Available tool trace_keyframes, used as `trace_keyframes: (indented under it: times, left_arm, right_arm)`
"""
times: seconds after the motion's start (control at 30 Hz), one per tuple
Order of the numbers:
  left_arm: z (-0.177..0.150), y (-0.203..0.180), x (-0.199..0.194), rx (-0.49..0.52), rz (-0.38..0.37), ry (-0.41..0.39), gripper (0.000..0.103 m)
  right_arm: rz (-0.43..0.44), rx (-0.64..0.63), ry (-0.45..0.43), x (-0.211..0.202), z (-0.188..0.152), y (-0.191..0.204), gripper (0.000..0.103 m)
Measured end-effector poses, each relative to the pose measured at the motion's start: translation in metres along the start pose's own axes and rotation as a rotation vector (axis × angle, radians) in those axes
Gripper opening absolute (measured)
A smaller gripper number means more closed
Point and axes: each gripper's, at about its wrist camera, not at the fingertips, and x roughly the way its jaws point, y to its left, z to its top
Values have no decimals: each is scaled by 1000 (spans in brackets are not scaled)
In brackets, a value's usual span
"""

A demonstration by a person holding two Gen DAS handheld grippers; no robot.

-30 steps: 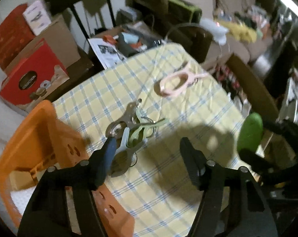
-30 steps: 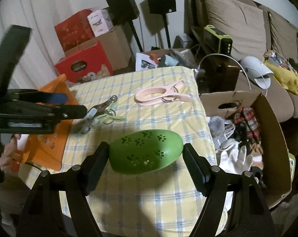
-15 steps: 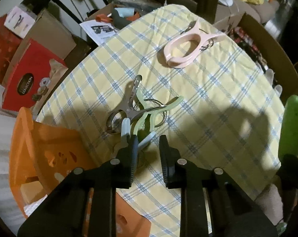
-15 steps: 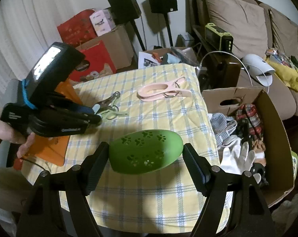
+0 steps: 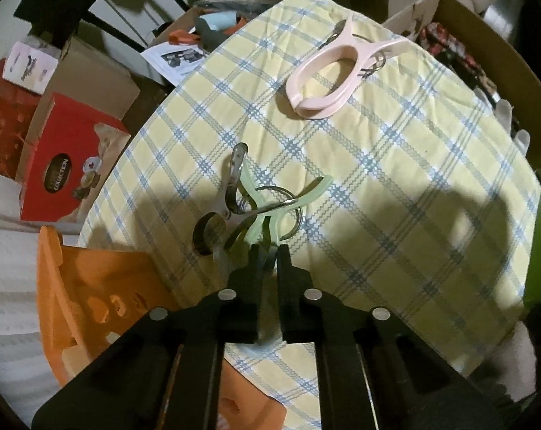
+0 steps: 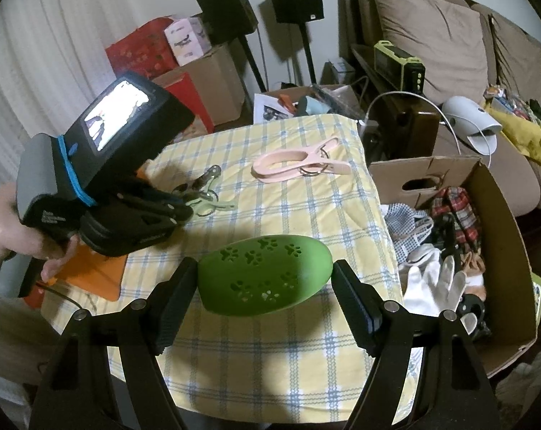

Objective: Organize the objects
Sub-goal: 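Grasp the grey, green and white clothespins with the left gripper while the right gripper holds the egg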

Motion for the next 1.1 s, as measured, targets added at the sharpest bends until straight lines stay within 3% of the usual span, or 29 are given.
trace_keyframes:
  times: [0.3,0.67,0.83,0.97,1.03,1.1]
  left_arm:
    - [-2,0,-8,7,-12,-42,5]
    - [-14,-14,-41,35,-178,-112,5]
    - [-15,-10,-48,25,-129,-118,5]
    - [-16,3,-40,0,-93,-75,7]
    - [-15,7,-35,-2,-85,-46,10]
    - [-16,7,-30,3,-66,-32,21]
  right_arm:
    - [-1,-1,-2,-1,1,1,77]
    - [-11,-4,-4,-7,2,3,77]
    - [-18,-3,-1,-9,1,3,77]
    - [-18,-4,-6,-11,2,5,77]
    - [-15,-5,-7,-11,2,6,77]
    - [-13,-9,-6,-10,3,8,78]
